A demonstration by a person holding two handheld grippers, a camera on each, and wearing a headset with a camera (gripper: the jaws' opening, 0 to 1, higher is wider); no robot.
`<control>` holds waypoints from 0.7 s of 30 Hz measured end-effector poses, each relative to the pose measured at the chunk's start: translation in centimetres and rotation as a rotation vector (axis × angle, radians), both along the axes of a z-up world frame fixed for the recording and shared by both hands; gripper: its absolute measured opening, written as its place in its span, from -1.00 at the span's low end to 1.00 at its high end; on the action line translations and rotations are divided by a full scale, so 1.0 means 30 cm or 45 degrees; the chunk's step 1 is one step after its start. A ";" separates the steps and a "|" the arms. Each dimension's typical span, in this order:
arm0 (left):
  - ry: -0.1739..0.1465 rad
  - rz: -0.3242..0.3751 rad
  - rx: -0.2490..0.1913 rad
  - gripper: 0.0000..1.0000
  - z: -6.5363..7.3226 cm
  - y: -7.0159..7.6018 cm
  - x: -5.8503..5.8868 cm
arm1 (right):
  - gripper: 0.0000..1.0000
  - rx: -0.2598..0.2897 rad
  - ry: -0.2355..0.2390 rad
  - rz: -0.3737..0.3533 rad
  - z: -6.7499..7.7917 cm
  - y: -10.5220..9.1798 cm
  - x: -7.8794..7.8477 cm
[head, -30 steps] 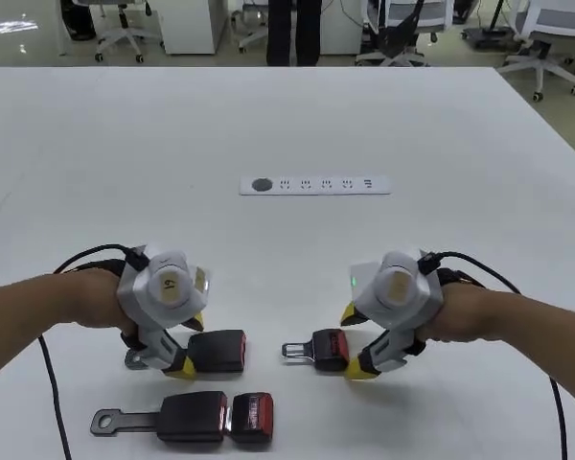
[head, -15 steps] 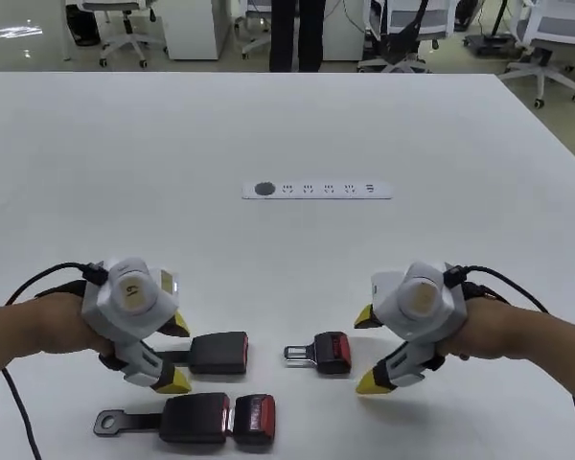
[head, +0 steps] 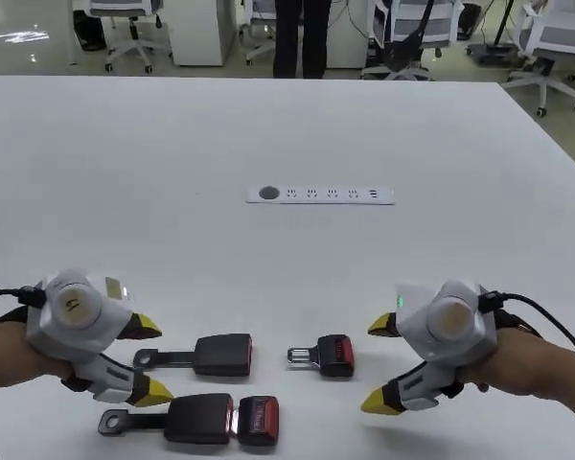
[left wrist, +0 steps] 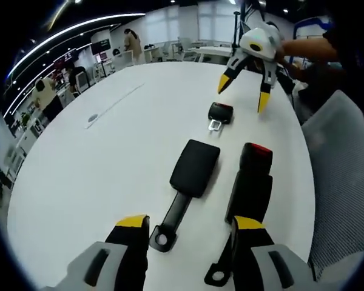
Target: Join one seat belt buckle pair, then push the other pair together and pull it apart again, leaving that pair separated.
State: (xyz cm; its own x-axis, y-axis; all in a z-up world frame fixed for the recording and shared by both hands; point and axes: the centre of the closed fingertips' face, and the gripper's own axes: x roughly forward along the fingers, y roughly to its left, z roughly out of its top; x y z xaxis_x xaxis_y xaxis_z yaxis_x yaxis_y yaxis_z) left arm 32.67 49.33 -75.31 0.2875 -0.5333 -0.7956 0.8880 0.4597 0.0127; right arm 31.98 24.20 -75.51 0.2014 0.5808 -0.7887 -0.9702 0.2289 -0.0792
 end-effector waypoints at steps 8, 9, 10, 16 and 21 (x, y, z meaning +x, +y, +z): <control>-0.020 0.138 -0.132 0.21 0.037 0.020 -0.074 | 0.27 0.036 0.001 -0.092 0.000 -0.024 -0.054; -0.019 0.146 -0.140 0.22 0.036 0.022 -0.076 | 0.28 0.041 0.003 -0.105 0.002 -0.026 -0.060; -0.018 0.165 -0.159 0.25 0.035 0.030 -0.087 | 0.30 0.054 0.001 -0.116 0.005 -0.027 -0.069; -0.060 0.244 -0.222 0.35 0.027 0.082 -0.133 | 0.39 0.102 -0.019 -0.192 0.017 -0.034 -0.111; -0.103 0.291 -0.268 0.45 0.045 0.087 -0.178 | 0.45 0.176 -0.057 -0.283 0.041 -0.039 -0.116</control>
